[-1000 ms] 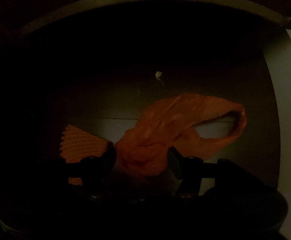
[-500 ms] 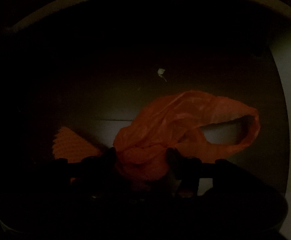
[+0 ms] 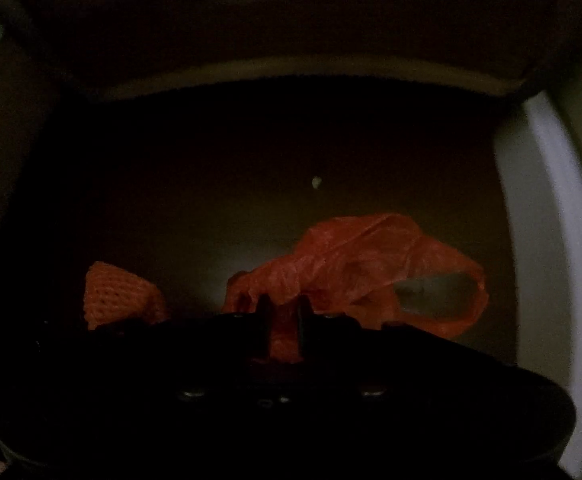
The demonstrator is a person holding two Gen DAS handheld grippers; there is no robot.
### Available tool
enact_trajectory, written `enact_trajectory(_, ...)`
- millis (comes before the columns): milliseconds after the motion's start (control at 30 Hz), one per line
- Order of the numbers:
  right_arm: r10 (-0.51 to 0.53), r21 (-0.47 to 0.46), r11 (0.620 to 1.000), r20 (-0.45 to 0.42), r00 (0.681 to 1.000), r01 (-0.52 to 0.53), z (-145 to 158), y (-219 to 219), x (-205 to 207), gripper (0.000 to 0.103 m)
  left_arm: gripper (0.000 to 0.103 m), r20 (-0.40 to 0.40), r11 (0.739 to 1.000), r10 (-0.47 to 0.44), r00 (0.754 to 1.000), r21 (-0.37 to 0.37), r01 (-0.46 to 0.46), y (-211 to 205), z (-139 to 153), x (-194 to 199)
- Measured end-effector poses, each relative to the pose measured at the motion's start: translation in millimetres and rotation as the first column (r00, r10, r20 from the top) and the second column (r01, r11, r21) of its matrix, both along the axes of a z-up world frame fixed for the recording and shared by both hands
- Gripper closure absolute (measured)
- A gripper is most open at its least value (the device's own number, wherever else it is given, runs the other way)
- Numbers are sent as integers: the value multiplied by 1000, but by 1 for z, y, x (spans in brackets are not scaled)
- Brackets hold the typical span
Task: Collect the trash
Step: 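Grasp the orange foam net with left tool while right tool grasps the orange bag, then lift the foam net with left tool while right tool carries the orange bag to the wastebasket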
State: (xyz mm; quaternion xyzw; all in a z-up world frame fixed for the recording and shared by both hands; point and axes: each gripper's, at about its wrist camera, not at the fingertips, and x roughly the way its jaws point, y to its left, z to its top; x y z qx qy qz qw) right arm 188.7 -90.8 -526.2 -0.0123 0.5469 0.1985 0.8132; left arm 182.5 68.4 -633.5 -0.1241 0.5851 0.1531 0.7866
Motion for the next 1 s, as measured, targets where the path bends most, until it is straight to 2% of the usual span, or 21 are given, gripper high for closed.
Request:
enact_trajectory(200, 4, 22, 1000, 46, 999, -5, 112, -12, -22, 93, 92, 24, 999, 3, 1000, -40, -2, -4, 105, -22)
enact_trajectory(433, 11, 54, 998, 110, 994, -17, 253, -21, -44, 93, 92, 82, 999, -16, 996, -34, 19, -14, 245, -38)
enact_trajectory(533, 16, 67, 997, 134, 991, -25, 303, -26, -52, 93, 92, 107, 999, -29, 994, -23, 32, -15, 310, -41)
enact_trajectory(667, 35, 83, 995, 185, 982, -51, 378, -28, -60, 93, 92, 138, 998, -53, 989, -10, 55, -12, 383, -43)
enact_trajectory(800, 57, 86, 993, 251, 966, -81, 437, -29, -61, 93, 92, 179, 997, -75, 981, -1, 77, -12, 460, -43)
enact_trajectory(1000, 61, 98, 990, 334, 941, -99, 522, -26, -69, 93, 92, 260, 992, -125, 957, 23, 123, -9, 550, -47)
